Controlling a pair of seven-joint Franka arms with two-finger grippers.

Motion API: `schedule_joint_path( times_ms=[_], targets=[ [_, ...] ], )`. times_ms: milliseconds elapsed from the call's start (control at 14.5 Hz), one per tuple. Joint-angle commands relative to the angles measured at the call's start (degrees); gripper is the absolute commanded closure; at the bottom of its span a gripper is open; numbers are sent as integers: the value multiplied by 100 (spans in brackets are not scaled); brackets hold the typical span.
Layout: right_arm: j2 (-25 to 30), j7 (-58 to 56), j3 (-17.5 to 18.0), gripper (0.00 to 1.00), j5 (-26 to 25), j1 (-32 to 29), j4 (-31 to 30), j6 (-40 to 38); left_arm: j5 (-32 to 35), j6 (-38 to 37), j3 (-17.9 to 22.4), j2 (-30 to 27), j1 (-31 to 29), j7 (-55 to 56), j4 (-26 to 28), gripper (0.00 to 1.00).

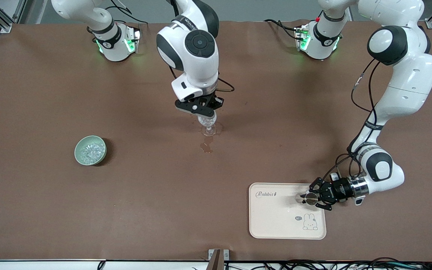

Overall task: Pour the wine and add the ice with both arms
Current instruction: 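Set the jigger on the tray while the right gripper moves ice over the glass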

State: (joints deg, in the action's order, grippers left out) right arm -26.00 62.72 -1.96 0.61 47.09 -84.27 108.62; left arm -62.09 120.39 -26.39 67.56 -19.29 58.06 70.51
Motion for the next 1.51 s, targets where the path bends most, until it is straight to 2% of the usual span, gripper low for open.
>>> schedule_joint_path(
  times_ms=[0, 69, 207, 275, 344, 551, 826, 964, 1102, 1308, 1446],
  targets=[
    [-160, 91, 29, 100, -44, 19, 130, 10, -119, 28, -15, 100, 66, -217, -99, 72],
    [-160, 82, 29, 100, -35, 19, 130, 1, -119, 28, -15, 100, 66, -225, -73, 66],
    [-151, 65, 29, 100, -44, 11, 130, -16, -102, 28, -15, 91, 119, -234, -64, 48],
    [-133, 39, 29, 100, -44, -15, 130, -138, -75, 28, -15, 74, 145, -225, -73, 29],
    [-125, 30, 29, 100, -44, -24, 130, -261, -32, 28, -7, 30, 145, -234, -73, 0],
    [-142, 65, 29, 100, -52, 37, 112, -298, 485, 28, 29, -110, 119, -190, -73, 0],
    [-151, 47, 29, 98, -44, 28, 103, -307, 1961, -24, 20, -506, 58, -120, -73, 0],
    [-151, 56, 29, 96, -44, 37, 103, -307, 2157, -129, 11, -725, -56, -68, -55, 0],
    [-151, 56, 29, 94, -44, 28, 103, -307, 2550, -585, 37, -1076, -83, 116, -55, 0],
    [-151, 47, 29, 76, -44, 28, 95, -307, 3850, -1121, -41, -1664, -154, 153, -55, 0],
    [-160, 39, 29, 67, -44, 28, 95, -307, 4256, -1412, -155, -2034, -66, 144, -55, 0]
  ],
)
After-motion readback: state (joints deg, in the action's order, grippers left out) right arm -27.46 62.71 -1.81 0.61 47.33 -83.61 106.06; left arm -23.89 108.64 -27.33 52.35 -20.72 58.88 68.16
